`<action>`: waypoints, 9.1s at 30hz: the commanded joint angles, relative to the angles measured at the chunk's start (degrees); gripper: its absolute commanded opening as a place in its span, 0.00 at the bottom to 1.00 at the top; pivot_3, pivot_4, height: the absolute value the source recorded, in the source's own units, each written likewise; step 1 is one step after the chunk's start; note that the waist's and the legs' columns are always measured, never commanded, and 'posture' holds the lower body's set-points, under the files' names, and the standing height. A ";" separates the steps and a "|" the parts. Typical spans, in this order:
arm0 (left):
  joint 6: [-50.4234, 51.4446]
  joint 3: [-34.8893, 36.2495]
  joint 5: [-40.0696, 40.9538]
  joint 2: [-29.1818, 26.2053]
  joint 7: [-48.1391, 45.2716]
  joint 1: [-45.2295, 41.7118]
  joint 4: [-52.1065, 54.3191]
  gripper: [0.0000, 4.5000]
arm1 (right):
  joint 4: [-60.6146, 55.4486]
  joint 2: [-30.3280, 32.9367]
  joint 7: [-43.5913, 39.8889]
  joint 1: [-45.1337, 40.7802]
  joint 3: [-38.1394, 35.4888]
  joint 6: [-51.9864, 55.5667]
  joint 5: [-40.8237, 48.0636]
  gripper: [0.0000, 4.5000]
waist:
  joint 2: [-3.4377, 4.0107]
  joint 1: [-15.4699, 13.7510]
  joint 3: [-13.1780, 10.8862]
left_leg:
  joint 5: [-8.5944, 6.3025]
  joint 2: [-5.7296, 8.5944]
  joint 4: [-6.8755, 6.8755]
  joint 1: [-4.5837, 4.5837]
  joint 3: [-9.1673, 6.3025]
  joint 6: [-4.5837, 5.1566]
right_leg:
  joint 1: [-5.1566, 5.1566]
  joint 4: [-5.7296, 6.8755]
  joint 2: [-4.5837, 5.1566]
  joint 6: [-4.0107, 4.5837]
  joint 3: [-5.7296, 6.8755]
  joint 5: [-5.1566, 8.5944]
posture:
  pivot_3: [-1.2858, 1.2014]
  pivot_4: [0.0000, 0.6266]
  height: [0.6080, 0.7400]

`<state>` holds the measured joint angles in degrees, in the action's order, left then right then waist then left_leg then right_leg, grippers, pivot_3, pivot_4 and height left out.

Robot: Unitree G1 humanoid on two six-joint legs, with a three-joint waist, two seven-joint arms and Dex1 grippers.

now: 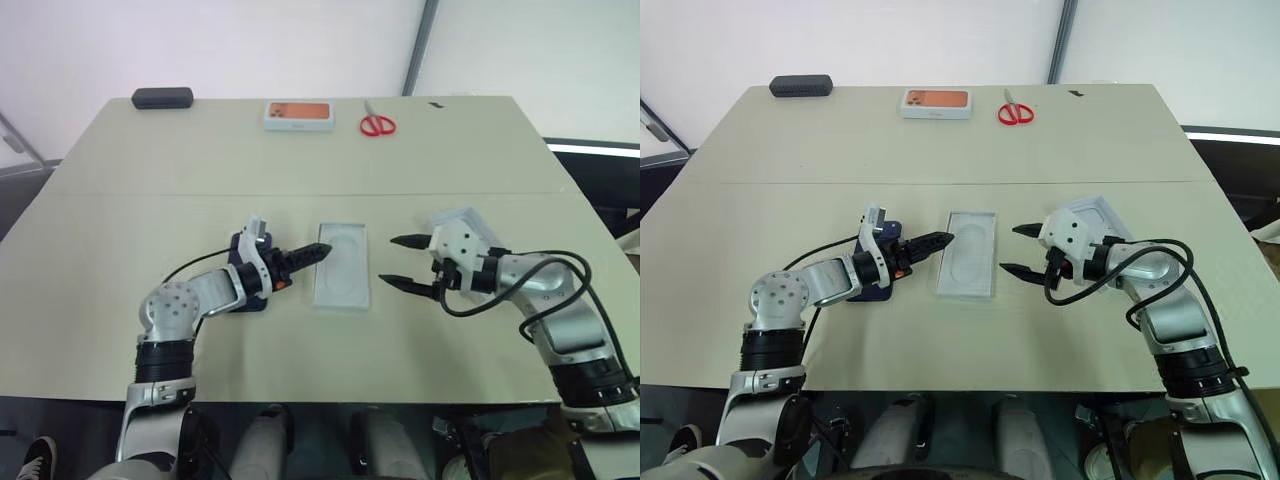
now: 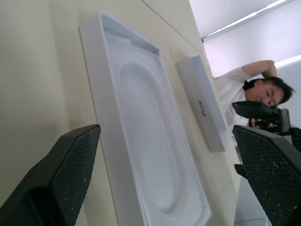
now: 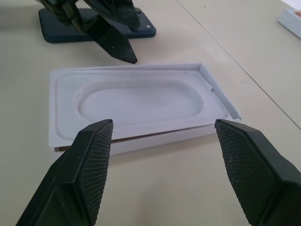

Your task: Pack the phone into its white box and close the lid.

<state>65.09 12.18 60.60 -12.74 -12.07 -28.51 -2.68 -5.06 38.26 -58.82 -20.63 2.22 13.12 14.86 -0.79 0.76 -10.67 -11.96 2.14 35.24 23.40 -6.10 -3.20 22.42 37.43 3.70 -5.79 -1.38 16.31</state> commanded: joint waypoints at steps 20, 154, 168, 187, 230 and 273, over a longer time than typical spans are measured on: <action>-29.68 -0.38 -17.94 -13.85 -23.08 15.56 19.53 1.00 | 6.49 -8.21 2.69 -8.77 16.52 -8.46 -13.86 0.01 | 0.04 -0.05 -0.01 | 0.00 -0.06 -0.11 0.02 -0.04 -0.01 | 0.09 -0.05 0.04 0.03 -0.05 0.01 | 0.52 0.24 1.00; 14.21 8.73 -10.87 -11.68 -15.74 8.64 -0.86 0.00 | 22.57 -26.68 4.69 -25.14 29.03 0.67 -28.80 0.00 | 0.22 0.21 0.40 | 0.05 0.06 -0.25 -0.17 -0.29 -0.12 | -0.03 0.05 0.13 0.04 0.09 0.00 | 0.52 0.24 1.00; 11.33 22.88 2.42 -5.27 -12.86 7.84 0.32 0.00 | 3.51 -21.11 -4.13 -18.49 14.59 20.24 -4.67 0.75 | 0.10 -0.05 0.26 | 0.04 0.02 -0.24 0.09 -0.33 -0.10 | 0.15 -0.12 0.21 0.03 0.13 -0.01 | 0.52 0.24 1.00; 10.61 16.77 3.33 -5.50 -10.23 6.73 4.69 0.00 | -0.63 -6.37 -4.67 -13.29 25.54 15.85 -14.37 0.44 | -0.09 0.06 0.06 | 0.04 -0.02 -0.22 0.17 -0.21 -0.10 | 0.22 -0.21 0.16 0.04 0.09 -0.01 | 0.52 0.24 1.00; 6.32 6.71 11.47 -2.36 1.67 3.14 0.66 0.00 | -6.36 -0.91 -1.69 -9.75 11.20 23.41 -4.90 0.99 | -0.19 0.07 0.02 | 0.04 -0.02 -0.23 0.19 -0.18 -0.10 | 0.23 -0.27 0.03 0.08 0.08 -0.02 | 0.52 0.24 1.00; -4.44 -9.19 -15.40 -15.25 -9.59 1.66 3.83 0.00 | 8.05 -6.22 6.02 -13.96 18.12 8.87 -15.84 0.01 | -0.21 0.15 -0.03 | 0.04 0.00 -0.25 0.19 -0.17 -0.10 | 0.24 -0.26 0.08 0.06 0.06 -0.03 | 0.52 0.24 1.00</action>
<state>62.29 3.82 47.32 -27.94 -21.12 -26.58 0.06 3.23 32.49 -53.17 -33.70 20.24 23.28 -0.06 -1.00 0.92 -10.70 -11.92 2.13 35.00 23.59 -6.27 -3.30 22.67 37.21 3.77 -5.73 -1.33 16.28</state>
